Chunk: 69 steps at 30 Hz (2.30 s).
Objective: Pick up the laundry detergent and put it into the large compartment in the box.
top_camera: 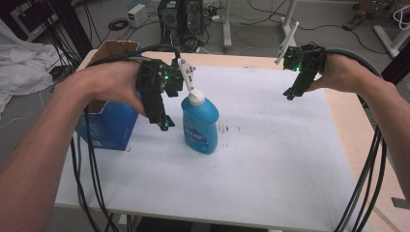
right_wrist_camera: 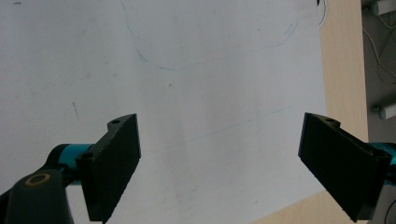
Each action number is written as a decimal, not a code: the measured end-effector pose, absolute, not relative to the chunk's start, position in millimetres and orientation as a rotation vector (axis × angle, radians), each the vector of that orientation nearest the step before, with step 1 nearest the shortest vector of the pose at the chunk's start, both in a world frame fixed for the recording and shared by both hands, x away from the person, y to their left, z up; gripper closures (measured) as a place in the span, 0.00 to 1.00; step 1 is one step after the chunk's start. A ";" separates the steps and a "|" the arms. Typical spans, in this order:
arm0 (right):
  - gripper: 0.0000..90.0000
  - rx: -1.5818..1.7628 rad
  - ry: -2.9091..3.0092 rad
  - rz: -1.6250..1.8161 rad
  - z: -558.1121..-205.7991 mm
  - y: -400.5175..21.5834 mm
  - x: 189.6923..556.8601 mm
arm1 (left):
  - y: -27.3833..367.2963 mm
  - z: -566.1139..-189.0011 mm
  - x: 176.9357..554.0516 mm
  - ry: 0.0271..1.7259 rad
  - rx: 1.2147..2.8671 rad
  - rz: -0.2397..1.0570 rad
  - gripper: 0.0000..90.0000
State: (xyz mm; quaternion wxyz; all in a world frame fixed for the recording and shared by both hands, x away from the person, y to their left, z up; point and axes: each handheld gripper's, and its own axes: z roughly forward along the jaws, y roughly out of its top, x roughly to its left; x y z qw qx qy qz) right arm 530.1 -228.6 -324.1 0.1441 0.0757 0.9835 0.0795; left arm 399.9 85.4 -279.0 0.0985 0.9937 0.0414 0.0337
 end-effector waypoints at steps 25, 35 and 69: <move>0.13 0.198 2.842 0.216 -327.8 -227.5 529.8 | 54.9 -279.6 424.3 -0.275 2.901 0.034 0.19; 0.13 0.189 2.844 0.216 -327.2 -227.2 528.4 | 41.1 -280.5 424.0 -0.425 2.885 0.009 0.19; 0.13 0.196 2.850 0.190 -330.0 -229.8 527.9 | 27.5 -286.1 425.3 -0.518 2.904 -0.056 0.31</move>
